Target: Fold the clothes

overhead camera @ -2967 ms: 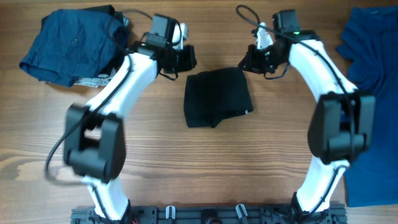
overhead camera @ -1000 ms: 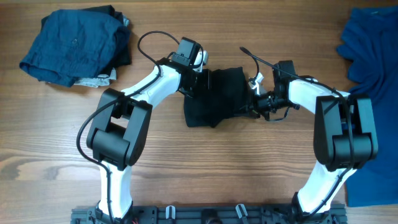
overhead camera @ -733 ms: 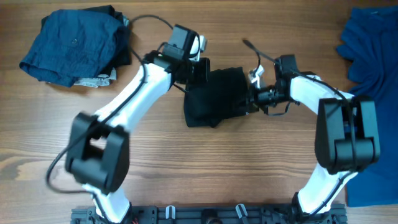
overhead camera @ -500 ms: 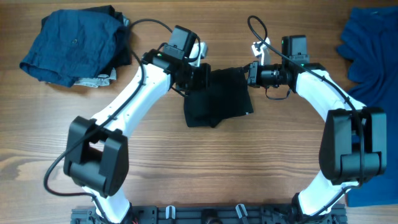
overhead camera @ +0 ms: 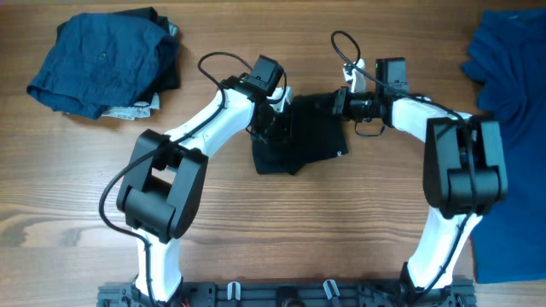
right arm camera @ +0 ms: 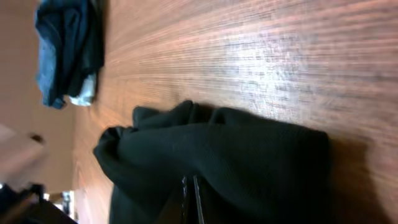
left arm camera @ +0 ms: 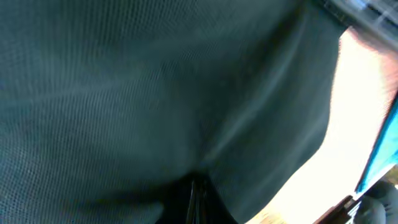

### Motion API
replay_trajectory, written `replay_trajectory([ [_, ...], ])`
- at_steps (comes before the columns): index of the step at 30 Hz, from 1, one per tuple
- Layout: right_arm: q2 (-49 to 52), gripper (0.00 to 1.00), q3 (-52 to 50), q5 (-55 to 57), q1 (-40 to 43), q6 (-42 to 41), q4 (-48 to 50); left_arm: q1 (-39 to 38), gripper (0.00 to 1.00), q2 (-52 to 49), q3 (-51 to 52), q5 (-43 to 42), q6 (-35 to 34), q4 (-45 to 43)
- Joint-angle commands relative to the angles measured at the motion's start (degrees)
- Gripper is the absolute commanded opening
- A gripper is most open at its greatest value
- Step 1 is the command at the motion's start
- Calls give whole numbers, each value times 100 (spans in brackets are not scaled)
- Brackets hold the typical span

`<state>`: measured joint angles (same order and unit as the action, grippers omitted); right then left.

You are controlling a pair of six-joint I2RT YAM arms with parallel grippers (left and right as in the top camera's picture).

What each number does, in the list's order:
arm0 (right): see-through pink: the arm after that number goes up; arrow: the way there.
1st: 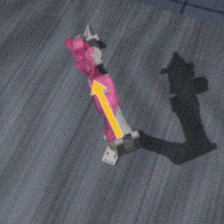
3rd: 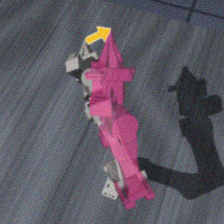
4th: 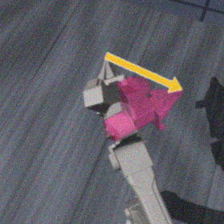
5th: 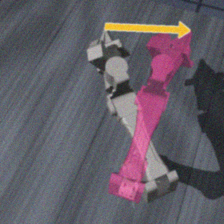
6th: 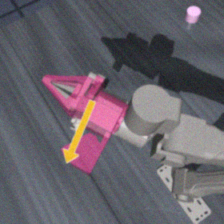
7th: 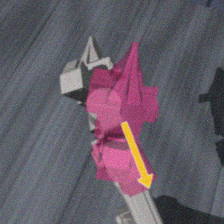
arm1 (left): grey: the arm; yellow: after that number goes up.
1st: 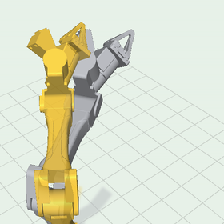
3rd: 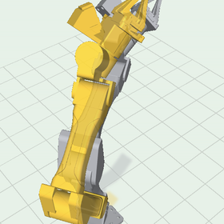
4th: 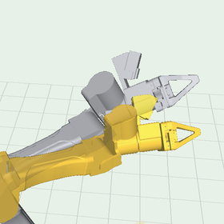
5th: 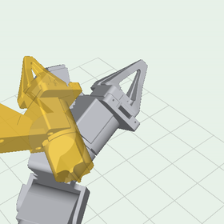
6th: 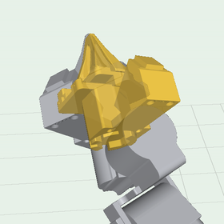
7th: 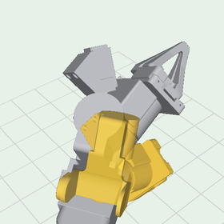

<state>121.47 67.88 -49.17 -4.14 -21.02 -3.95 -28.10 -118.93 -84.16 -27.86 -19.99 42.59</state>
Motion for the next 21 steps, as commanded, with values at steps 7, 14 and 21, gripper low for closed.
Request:
replay_trajectory([
  [7, 463, 4, -4, 319, -35, -487, 323, -17, 4, -321, 70, 350, 452, 678],
  [14, -203, 4, 271, -1314, 195, -461, 667, -17, 4, 750, -31, 1106, 761, 844],
  [21, -1005, 4, 269, -1672, 203, 35, -885, -7, 5, 1156, -28, 1751, 761, 66],
])
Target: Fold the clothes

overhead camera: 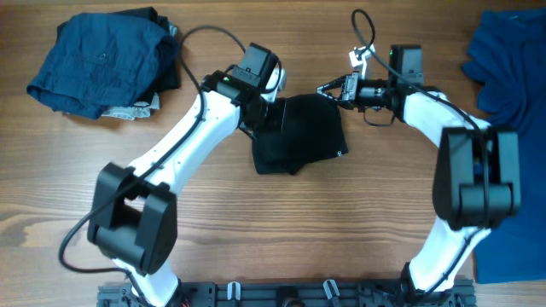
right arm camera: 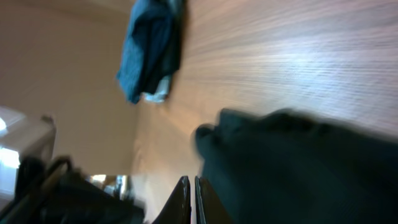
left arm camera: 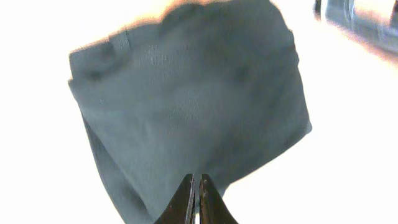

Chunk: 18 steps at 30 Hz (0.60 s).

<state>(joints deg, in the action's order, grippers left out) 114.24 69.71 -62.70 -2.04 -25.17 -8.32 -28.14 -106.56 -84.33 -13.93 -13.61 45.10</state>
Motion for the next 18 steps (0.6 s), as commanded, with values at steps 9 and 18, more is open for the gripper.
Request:
replay_trajectory([
  [9, -280, 4, -111, 1681, -35, 1799, -3058, 50, 10, -1095, -11, 612, 114, -1215],
  [18, -269, 5, -638, 2446, -35, 1744, -2811, 498, 9, -1725, -11, 614, -638, -2081],
])
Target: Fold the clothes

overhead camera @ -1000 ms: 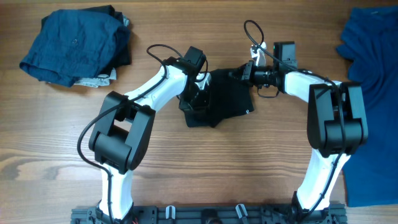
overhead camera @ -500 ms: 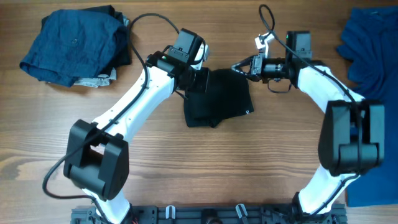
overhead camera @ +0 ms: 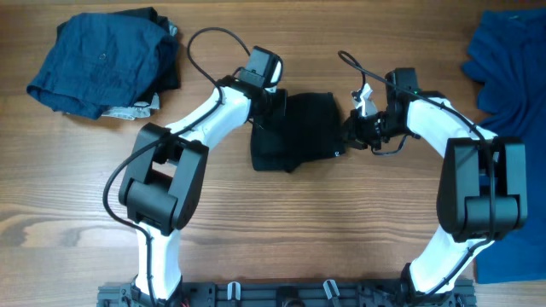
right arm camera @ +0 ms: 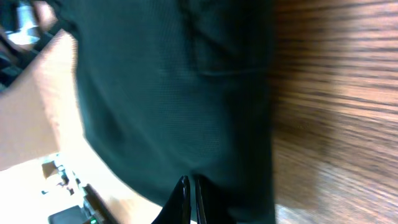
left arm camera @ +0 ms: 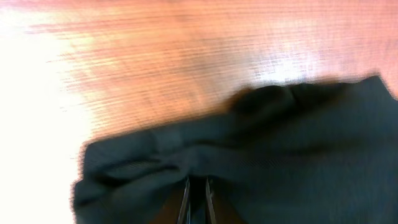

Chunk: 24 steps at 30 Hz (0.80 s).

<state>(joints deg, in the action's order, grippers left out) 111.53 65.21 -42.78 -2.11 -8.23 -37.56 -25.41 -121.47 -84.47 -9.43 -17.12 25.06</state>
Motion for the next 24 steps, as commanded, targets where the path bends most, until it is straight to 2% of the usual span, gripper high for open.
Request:
replay_trajectory([
  [1, 2, 5, -232, 492, -28, 24, 160, 247, 6, -229, 2, 162, -286, -101],
  [5, 2, 5, -286, 636, -28, -92, 197, 271, 4, 295, -116, 160, -289, 92],
  [6, 2, 4, -286, 634, -28, -98, 190, 269, 8, 551, -162, 160, -286, 214],
  [7, 2, 4, -286, 634, -28, -94, 170, 271, 14, 802, -181, 160, -289, 321],
  [10, 0, 6, -278, 634, -28, -96, 146, 284, 54, 1423, -181, 164, -286, 789],
  [11, 0, 8, -254, 632, -26, -94, 127, 293, 59, 1539, -181, 162, -289, 962],
  [13, -87, 20, -9, 522, -26, -87, -144, 291, 80, 1652, -181, 162, -289, 1585],
  [15, -236, 27, 203, 549, -9, -79, -319, 293, 91, 1591, -179, 168, -289, 2028],
  [16, -350, 35, 308, 549, 33, -83, -387, 293, 99, 1558, -179, 168, -291, 2192],
  [20, -831, 62, 531, 549, 356, -90, -610, 289, 100, 1379, -179, 168, -308, 2474],
  [24, -1268, 67, 535, 761, 988, -72, -848, 269, 100, 992, -179, 205, -308, 2490],
])
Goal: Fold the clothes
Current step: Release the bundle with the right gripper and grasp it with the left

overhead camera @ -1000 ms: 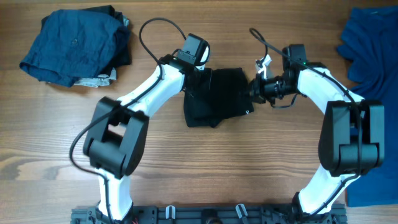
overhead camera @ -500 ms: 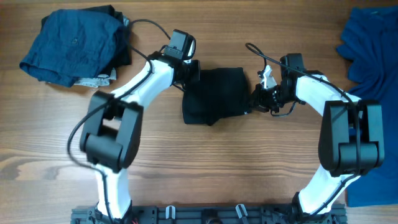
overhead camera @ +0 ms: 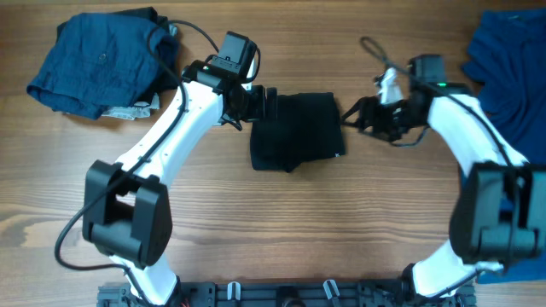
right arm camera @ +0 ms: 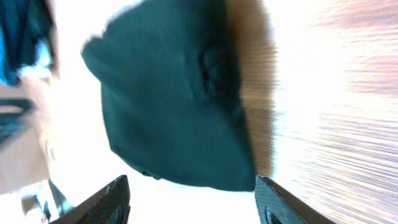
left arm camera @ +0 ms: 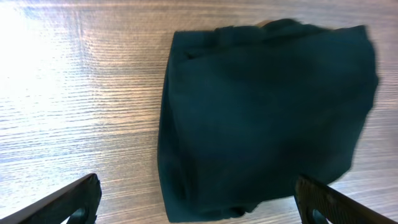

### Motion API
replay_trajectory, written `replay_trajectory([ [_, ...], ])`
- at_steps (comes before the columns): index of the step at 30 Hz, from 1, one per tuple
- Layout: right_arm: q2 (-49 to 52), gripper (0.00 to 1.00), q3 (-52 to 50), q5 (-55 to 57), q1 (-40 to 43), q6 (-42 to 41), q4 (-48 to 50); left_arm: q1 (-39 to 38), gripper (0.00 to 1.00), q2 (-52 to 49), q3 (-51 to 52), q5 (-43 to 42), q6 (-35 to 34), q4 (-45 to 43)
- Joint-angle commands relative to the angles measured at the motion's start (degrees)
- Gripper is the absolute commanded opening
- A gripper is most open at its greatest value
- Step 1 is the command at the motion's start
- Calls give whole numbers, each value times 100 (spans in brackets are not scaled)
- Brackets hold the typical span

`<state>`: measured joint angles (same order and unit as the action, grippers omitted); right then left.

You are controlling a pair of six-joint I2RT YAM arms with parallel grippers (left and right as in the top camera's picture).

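Observation:
A black garment lies folded into a compact rectangle on the wooden table. My left gripper hovers at its upper left corner, open and holding nothing. In the left wrist view the black garment lies flat between and beyond the spread fingers. My right gripper is just off the garment's right edge, also open and holding nothing. The right wrist view shows the black garment ahead of its wide-apart fingertips.
A heap of dark blue clothes lies at the table's far left corner. A large blue garment covers the right edge. Bare wood lies in front of the black garment.
Both grippers were shut and pressed against the black garment's edges. Now both are open and drawn back from it, the left up and leftward, the right to the right. The garment lies flatter.
Both grippers were shut low at the garment's far edge. Then they were shut and lifted clear of it. Then they were shut against its left and right edges. Now they stand open on either side of the folded garment.

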<state>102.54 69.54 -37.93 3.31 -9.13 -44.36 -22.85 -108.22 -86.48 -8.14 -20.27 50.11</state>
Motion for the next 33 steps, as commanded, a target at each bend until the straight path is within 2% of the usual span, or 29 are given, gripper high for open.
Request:
replay_trajectory([
  [1, -404, 68, 103, 393, 575, 17, -254, 9, 100, -415, 22, 76, 7, -31],
  [8, -417, 74, 96, 1410, 1156, 245, -769, 9, 100, -1064, 22, 72, -295, -57],
  [13, -417, 75, 96, 1419, 1156, 125, -640, -177, 100, -1248, 22, -127, -221, -136],
  [15, -417, 76, 96, 1423, 1156, 127, -629, -245, 100, -1248, 22, -407, 188, -186],
  [18, -417, 77, 55, 1504, 1154, 122, -592, -249, 100, -1248, 22, -584, 348, -210],
  [27, -409, 78, -66, 1502, 1154, 116, -490, -396, 100, -1416, 22, -780, 308, -398],
  [33, -409, 78, -66, 1502, 1154, 118, -468, -459, 100, -1661, 22, -247, -337, -385],
])
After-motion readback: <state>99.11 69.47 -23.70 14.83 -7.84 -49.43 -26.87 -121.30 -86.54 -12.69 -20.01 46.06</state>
